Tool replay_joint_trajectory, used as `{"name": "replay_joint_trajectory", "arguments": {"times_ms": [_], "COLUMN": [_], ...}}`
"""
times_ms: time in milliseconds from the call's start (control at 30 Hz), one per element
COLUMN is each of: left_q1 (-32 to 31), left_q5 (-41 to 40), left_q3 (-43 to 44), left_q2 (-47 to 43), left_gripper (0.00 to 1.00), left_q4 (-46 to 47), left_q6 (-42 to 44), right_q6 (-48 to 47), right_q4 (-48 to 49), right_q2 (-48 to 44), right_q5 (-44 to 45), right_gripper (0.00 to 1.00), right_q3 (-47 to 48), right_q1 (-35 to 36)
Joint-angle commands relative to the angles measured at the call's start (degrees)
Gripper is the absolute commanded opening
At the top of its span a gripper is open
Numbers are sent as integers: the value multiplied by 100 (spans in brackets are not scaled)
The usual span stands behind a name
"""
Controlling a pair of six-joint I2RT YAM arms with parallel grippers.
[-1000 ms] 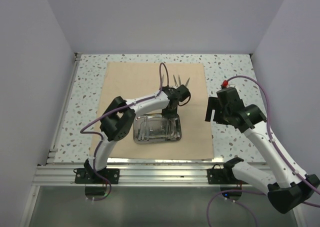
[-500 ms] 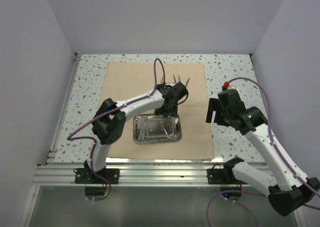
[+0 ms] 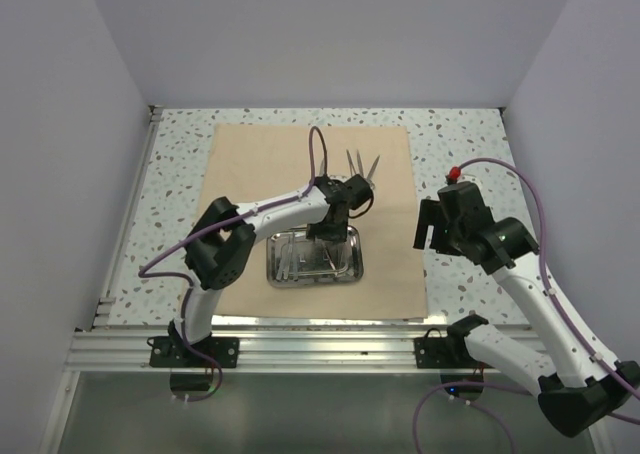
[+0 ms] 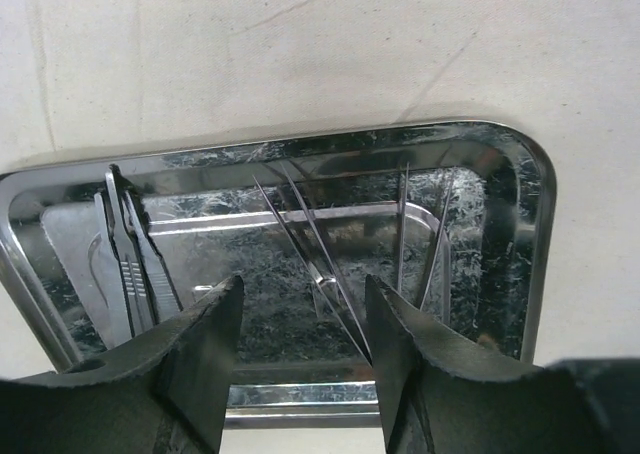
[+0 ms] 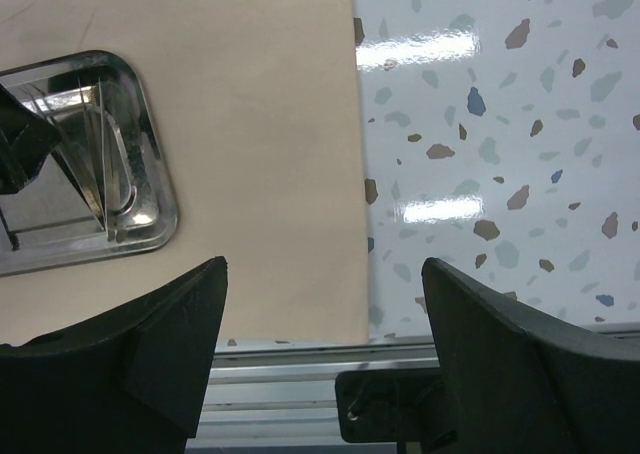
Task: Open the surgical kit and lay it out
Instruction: Pick up the medical item from the container.
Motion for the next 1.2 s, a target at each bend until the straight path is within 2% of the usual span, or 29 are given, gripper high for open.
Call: {"name": "replay_joint_trajectory", "arguments": {"times_ms": [0,267,367,500,700,900,1033,1167], "left_q1": [35,290,308,422,598,843,1134,1433], "left_q5": [17,474,562,641,335,-26,53,149], "left_q3": [-228,-712,-651,-615,-283,947,2318,3460], "left_q2": [4,127,276,329,5,-146,311,1161], "left_gripper": [53,34,23,0,0,0,0,0], "left_q4": [172,787,875,893,525,-82,-389,-382], "left_q6": [-146,-84,21,144,407,890,1190,1532], "right_q6": [34,35,35,52,140,237,289,272], "right_q4": [-114,-114,-70,26,246,448,501,457], "right_q2": [-37,95,174,306,561,833,983,1106], "right_q5": [42,33,7,-10,-46,-46,-2,138], "right_gripper": [82,82,82,82,82,82,82,82], "right_q3": [41,77,68,68,94,156,217,314], "right_q1": [19,27,19,19,28,19,28,27]}}
